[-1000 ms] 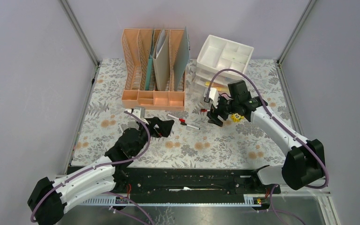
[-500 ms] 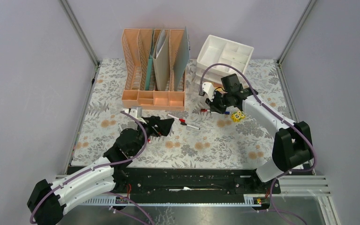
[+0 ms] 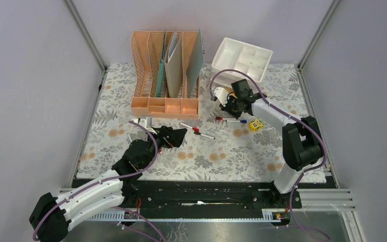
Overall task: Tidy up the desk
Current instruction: Close the drawer in the storage box.
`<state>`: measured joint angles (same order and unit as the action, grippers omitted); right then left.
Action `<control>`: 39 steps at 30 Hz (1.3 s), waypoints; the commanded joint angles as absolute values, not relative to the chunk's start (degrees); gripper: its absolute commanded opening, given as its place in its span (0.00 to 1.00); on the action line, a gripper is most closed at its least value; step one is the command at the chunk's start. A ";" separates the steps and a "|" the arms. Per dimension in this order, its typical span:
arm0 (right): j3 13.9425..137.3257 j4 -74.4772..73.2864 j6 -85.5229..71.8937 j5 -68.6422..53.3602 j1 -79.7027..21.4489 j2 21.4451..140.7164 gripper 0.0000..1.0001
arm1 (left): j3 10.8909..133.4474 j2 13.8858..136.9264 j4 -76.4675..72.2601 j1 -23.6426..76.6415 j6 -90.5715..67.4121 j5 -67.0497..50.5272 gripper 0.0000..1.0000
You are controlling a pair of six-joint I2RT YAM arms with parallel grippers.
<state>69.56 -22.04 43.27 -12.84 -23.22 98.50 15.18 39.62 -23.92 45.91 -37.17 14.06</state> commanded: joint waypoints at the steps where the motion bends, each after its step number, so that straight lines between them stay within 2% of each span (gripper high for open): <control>1: 72.20 -13.44 41.92 -3.97 -23.74 99.96 0.05 | 13.96 40.49 -29.14 45.66 -39.13 12.46 0.99; 5: 71.51 -6.25 40.63 2.87 -23.77 100.10 0.00 | 13.22 40.91 -30.13 45.70 -40.21 11.86 0.99; 11: 71.29 3.41 39.85 8.87 -23.82 101.44 0.00 | 12.66 41.67 -31.89 45.69 -41.08 11.22 0.99; 21: 72.18 8.15 38.89 14.44 -23.69 103.44 0.03 | 14.18 46.64 -36.01 45.68 -42.26 7.89 0.99; 25: 72.77 -3.84 35.52 2.49 -23.72 96.82 0.07 | 16.32 50.51 -37.79 45.70 -42.44 5.51 0.99; 30: 73.88 -20.80 30.30 -17.20 -23.49 86.45 0.21 | 21.27 58.91 -41.46 45.70 -44.09 2.32 0.99; 34: 70.33 -24.31 27.48 -27.92 -20.21 77.70 0.29 | 26.12 67.29 -44.16 45.77 -46.63 0.35 0.99; 39: 63.48 -19.67 21.66 -44.07 -7.97 68.58 0.34 | 30.96 77.49 -48.31 46.01 -49.42 -1.38 0.99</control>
<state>68.38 -19.90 27.92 -27.86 -16.62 73.54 26.50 72.12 -41.45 45.91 -46.57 1.50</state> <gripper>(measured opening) 0.321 0.987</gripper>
